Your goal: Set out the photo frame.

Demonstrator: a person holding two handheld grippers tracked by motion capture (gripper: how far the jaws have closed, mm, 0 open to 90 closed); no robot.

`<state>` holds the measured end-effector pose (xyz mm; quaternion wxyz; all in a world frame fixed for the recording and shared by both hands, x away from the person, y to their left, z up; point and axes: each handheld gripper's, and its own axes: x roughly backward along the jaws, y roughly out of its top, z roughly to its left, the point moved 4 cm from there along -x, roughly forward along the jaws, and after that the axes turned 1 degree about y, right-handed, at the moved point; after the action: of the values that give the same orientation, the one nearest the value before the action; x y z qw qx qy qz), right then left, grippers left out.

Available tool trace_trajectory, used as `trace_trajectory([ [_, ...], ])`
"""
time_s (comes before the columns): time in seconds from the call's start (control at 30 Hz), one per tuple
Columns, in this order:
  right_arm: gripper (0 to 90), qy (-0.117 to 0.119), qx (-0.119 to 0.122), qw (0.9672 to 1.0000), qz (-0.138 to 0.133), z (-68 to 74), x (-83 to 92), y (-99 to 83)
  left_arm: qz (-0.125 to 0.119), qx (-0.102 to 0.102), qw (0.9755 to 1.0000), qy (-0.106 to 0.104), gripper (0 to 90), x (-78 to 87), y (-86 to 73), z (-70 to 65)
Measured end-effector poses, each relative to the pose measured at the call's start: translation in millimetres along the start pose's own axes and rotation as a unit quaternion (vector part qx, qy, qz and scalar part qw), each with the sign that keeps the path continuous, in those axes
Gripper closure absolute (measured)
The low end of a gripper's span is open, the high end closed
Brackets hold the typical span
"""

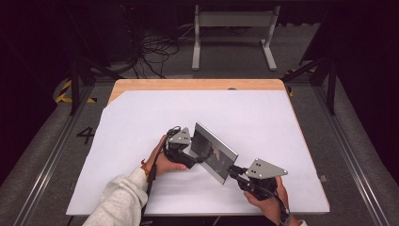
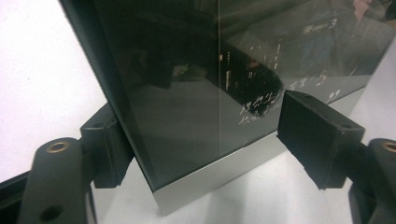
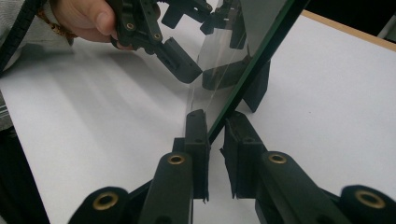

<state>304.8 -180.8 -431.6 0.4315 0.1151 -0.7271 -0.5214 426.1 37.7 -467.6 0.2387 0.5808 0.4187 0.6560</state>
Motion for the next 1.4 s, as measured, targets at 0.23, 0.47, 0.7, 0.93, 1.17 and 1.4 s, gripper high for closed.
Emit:
trace_trajectory([
  [0.23,80.9,-0.001,-0.002,1.0,-0.003,-2.9,-0.9,-0.2,0.006,0.009,0.9999,0.001,32.4,7.9,-3.3,1.4],
  [0.47,81.3,-0.004,-0.011,0.9999,-0.006,-7.9,-4.6,0.4,0.018,0.014,0.9997,0.005,38.5,21.5,-10.9,-3.4],
  [0.7,81.0,-0.006,-0.016,0.9998,-0.009,-11.3,-10.0,1.4,0.031,0.023,0.9991,0.016,46.7,33.4,-17.2,-10.2],
  [0.93,80.1,-0.002,-0.021,0.9997,-0.009,-14.5,-14.4,1.4,0.033,0.025,0.9987,0.031,55.1,37.5,-20.3,-11.5],
  [1.17,80.3,-0.002,-0.02,0.9998,-0.005,-15.1,-16.0,0.1,0.038,0.023,0.9986,0.029,61.2,43.7,-24.3,-17.4],
  [1.4,79.0,-0.004,-0.019,0.9998,-0.003,-15.1,-19.7,-1.2,0.04,0.021,0.9982,0.039,63.1,46.7,-27.7,-23.3],
])
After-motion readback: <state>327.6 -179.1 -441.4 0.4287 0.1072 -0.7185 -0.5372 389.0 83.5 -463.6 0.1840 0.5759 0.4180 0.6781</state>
